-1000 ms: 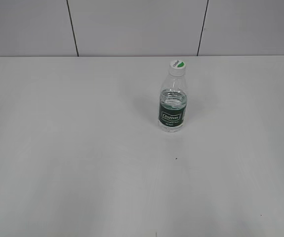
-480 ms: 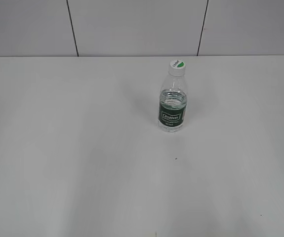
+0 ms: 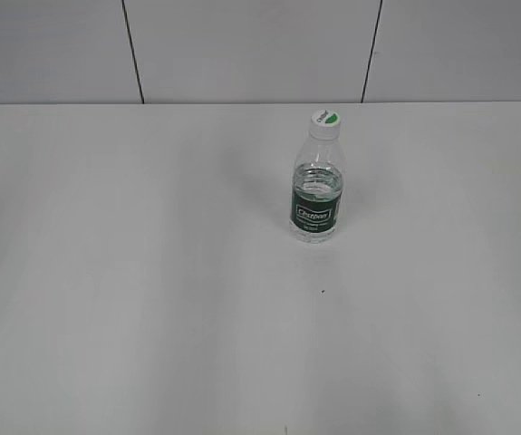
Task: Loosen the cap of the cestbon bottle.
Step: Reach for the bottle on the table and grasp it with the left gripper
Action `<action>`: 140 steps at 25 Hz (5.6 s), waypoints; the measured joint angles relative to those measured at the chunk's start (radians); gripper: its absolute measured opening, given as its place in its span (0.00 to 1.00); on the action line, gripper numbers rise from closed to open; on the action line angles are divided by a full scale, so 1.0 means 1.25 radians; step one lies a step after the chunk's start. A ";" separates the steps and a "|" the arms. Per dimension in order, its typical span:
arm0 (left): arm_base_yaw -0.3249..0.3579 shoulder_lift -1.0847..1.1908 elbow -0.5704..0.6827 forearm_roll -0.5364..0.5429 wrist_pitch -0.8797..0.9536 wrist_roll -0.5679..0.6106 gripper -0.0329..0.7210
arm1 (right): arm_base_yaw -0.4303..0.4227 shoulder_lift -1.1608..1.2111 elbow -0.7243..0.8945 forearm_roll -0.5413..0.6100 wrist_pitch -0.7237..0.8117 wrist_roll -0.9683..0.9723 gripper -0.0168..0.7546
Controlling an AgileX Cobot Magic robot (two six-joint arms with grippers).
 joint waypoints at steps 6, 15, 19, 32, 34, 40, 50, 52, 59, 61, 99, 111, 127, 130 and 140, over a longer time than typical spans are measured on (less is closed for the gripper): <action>0.000 0.206 0.000 0.010 -0.219 0.000 0.37 | 0.000 0.000 0.000 -0.001 0.000 0.000 0.53; 0.000 0.478 -0.001 0.178 -0.514 -0.125 0.37 | 0.000 0.000 0.000 -0.002 0.000 0.000 0.53; 0.000 0.591 -0.001 0.289 -0.640 -0.184 0.37 | 0.000 0.000 0.000 -0.002 0.000 0.000 0.53; 0.001 0.918 -0.245 0.698 -0.835 -0.356 0.37 | 0.000 0.000 0.000 -0.002 0.000 0.001 0.53; 0.001 0.948 -0.279 0.764 -0.855 -0.378 0.37 | 0.000 0.000 0.000 -0.002 0.000 0.001 0.53; -0.001 0.983 -0.306 0.803 -0.889 -0.393 0.37 | 0.000 0.000 0.000 -0.002 0.000 0.001 0.53; -0.001 0.987 -0.307 0.789 -0.884 -0.391 0.46 | 0.000 0.000 0.000 -0.002 0.000 0.001 0.53; -0.002 0.989 -0.309 0.789 -0.884 -0.390 0.58 | 0.000 0.000 0.000 -0.002 0.000 0.001 0.53; -0.027 1.021 -0.341 0.773 -0.858 -0.390 0.89 | 0.000 0.000 0.000 -0.002 0.000 0.001 0.53; -0.043 1.031 -0.354 0.770 -0.818 -0.390 0.89 | 0.000 0.000 0.000 -0.002 0.000 0.001 0.53; -0.307 1.282 -0.720 0.882 -0.812 -0.516 0.83 | 0.000 0.000 0.000 -0.002 0.000 0.001 0.53; -0.310 1.284 -0.734 0.861 -0.829 -0.516 0.82 | 0.000 0.000 0.000 -0.002 0.000 0.001 0.53; -0.345 1.285 -0.735 0.831 -0.793 -0.512 0.72 | 0.000 0.000 0.000 -0.002 0.000 0.001 0.53; -0.345 1.285 -0.735 0.830 -0.793 -0.512 0.72 | 0.000 0.000 0.000 -0.002 0.000 0.001 0.53; -0.345 1.287 -0.735 0.821 -0.794 -0.512 0.59 | 0.000 0.000 0.000 -0.002 0.000 0.001 0.53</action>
